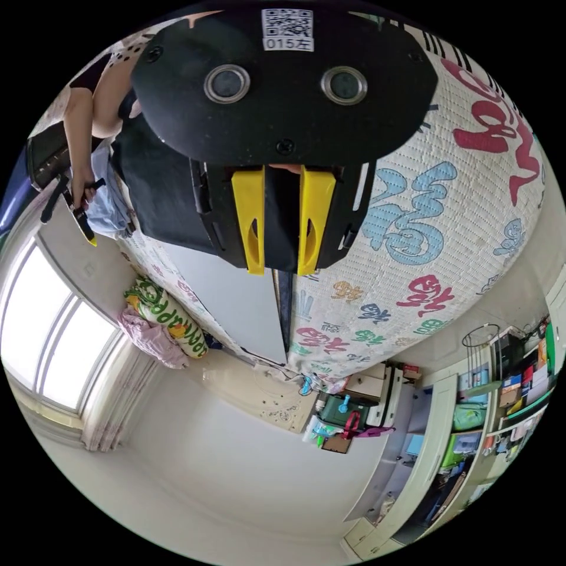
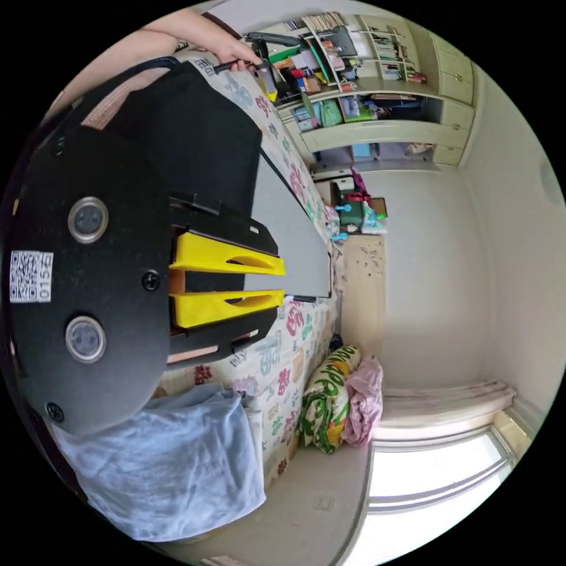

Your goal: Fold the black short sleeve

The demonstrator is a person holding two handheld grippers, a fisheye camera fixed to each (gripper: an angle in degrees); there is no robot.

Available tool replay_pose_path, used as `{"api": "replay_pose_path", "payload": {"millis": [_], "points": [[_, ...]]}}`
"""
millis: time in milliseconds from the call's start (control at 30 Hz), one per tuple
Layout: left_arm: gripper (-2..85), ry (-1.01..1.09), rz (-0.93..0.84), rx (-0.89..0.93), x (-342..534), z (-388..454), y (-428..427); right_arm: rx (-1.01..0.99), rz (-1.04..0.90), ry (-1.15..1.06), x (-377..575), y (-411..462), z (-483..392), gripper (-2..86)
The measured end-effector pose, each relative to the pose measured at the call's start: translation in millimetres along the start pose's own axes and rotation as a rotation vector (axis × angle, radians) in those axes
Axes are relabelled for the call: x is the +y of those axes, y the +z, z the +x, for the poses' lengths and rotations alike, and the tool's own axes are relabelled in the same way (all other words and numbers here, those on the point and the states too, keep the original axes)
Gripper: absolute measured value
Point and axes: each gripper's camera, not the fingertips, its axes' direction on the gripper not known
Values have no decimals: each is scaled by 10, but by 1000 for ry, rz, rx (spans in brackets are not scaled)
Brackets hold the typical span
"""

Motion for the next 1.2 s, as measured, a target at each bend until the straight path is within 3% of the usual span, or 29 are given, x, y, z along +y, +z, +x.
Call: {"api": "replay_pose_path", "payload": {"millis": [167,433,533,767,967,1200], "points": [[109,118,24,18,-217,403,-63,-262,-280,81,524,-506,68,52],[99,310,32,123,-430,1307,110,-283,-253,474,782,-1527,1468,54],[96,342,-65,144,-486,1781,410,-239,-234,565,886,-1761,1930,72],[84,405,-123,265,-980,2908,1069,-261,-372,754,1125,-1449,2690,114],[85,569,-245,363,-1598,4517,2201,-239,-562,621,884,-1049,2930,73],[85,751,-491,320,-2044,6419,3977,-285,-551,580,877,-1045,3273,26]]}}
